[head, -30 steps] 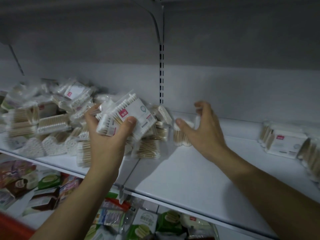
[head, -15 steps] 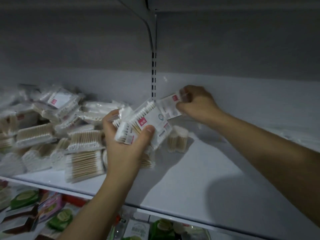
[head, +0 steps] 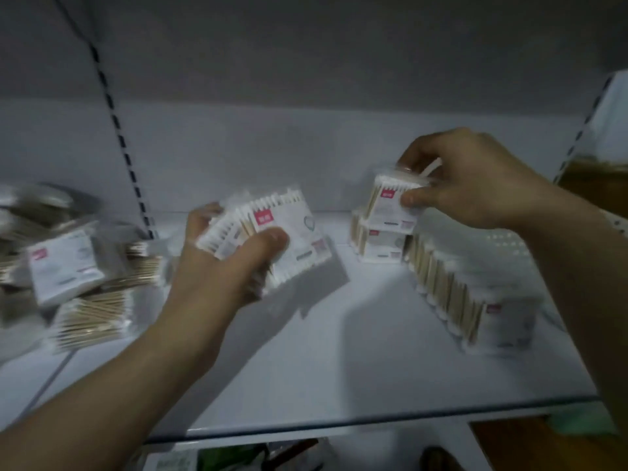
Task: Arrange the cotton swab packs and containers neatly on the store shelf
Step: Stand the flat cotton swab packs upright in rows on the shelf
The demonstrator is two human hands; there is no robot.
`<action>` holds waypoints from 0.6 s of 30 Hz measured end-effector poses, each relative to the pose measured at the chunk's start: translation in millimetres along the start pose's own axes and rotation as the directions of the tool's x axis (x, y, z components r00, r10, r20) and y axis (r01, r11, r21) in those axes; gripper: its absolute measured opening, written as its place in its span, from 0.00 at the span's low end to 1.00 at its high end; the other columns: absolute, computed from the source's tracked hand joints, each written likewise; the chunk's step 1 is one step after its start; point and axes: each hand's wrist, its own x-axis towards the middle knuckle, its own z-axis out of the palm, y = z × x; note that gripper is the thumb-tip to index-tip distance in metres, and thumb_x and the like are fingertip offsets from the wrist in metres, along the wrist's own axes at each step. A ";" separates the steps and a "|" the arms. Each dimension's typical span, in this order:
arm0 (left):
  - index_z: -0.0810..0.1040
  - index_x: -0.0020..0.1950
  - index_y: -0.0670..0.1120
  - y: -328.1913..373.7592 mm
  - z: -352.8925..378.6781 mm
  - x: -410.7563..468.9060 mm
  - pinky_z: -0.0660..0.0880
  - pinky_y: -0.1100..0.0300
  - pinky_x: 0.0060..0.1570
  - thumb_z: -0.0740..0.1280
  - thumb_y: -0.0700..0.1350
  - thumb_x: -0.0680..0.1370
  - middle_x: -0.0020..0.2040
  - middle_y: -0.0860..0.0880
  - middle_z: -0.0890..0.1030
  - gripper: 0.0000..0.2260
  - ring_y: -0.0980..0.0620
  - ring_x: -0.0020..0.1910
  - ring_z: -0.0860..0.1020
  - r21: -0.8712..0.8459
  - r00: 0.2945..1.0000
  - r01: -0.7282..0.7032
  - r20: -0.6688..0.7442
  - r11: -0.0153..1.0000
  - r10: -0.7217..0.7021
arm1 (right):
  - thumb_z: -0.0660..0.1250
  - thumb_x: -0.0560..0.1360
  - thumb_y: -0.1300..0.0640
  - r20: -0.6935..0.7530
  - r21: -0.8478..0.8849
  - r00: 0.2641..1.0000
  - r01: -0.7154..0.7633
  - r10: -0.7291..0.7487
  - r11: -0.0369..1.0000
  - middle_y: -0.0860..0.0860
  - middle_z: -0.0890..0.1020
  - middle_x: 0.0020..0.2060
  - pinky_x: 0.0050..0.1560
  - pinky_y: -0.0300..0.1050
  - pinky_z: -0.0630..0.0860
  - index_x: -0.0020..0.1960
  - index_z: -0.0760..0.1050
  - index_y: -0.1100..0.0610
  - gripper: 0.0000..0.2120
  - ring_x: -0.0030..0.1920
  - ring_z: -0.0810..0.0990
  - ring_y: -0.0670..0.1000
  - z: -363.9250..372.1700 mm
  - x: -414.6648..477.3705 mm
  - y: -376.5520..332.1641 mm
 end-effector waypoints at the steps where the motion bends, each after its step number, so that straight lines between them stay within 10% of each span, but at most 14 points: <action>1: 0.70 0.67 0.47 0.1 12.7 7.1 0.84 0.42 0.46 0.76 0.50 0.63 0.56 0.44 0.86 0.34 0.42 0.52 0.86 -0.012 1.000 0.027 0.009 1.000 -0.027 | 0.79 0.71 0.55 0.013 -0.014 1.000 0.012 -0.012 1.000 0.46 0.82 0.51 0.45 0.39 0.70 0.56 0.80 0.48 0.15 0.46 0.79 0.47 1.5 2.3 -0.4; 18: 0.70 0.61 0.50 -33.4 49.3 3.7 0.79 0.57 0.34 0.74 0.47 0.66 0.53 0.45 0.86 0.25 0.45 0.47 0.87 -0.038 0.995 0.084 0.052 0.996 -0.082 | 0.83 0.65 0.56 0.202 -0.226 0.972 -0.072 0.119 0.971 0.48 0.79 0.46 0.47 0.45 0.74 0.48 0.77 0.48 0.18 0.48 0.79 0.53 47.4 23.6 10.8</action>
